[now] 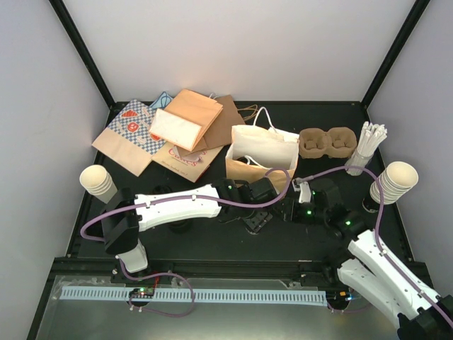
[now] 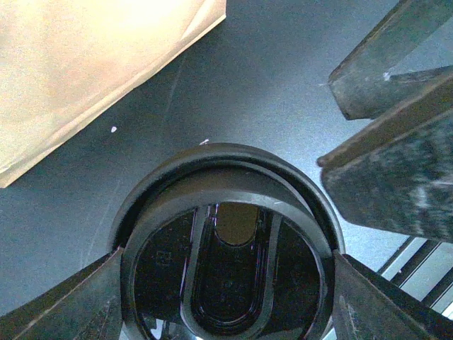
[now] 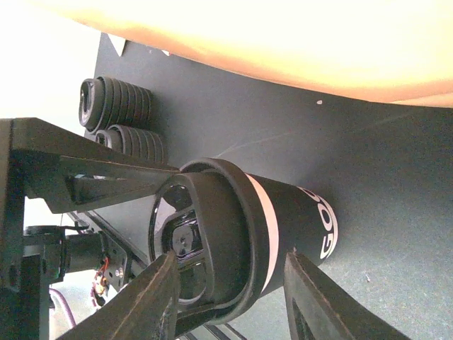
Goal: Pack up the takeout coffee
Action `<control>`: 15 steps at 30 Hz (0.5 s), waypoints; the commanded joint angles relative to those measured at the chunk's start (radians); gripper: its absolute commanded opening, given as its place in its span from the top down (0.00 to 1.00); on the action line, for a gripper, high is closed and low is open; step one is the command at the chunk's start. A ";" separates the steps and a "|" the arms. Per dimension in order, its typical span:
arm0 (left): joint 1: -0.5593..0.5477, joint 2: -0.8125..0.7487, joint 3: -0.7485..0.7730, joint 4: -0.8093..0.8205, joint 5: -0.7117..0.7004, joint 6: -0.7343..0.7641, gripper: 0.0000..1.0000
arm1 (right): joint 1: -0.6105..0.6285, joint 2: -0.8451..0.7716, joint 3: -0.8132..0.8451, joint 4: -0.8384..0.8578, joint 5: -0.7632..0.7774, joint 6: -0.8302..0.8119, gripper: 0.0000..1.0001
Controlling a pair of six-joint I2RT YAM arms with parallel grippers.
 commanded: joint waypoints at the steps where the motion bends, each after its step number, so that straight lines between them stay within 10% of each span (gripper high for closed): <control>1: -0.004 0.011 -0.030 -0.038 0.063 0.020 0.30 | -0.007 0.023 -0.008 0.030 -0.020 -0.009 0.56; 15: -0.004 0.011 -0.040 -0.028 0.073 0.026 0.30 | -0.007 0.093 -0.093 0.094 -0.003 -0.011 0.62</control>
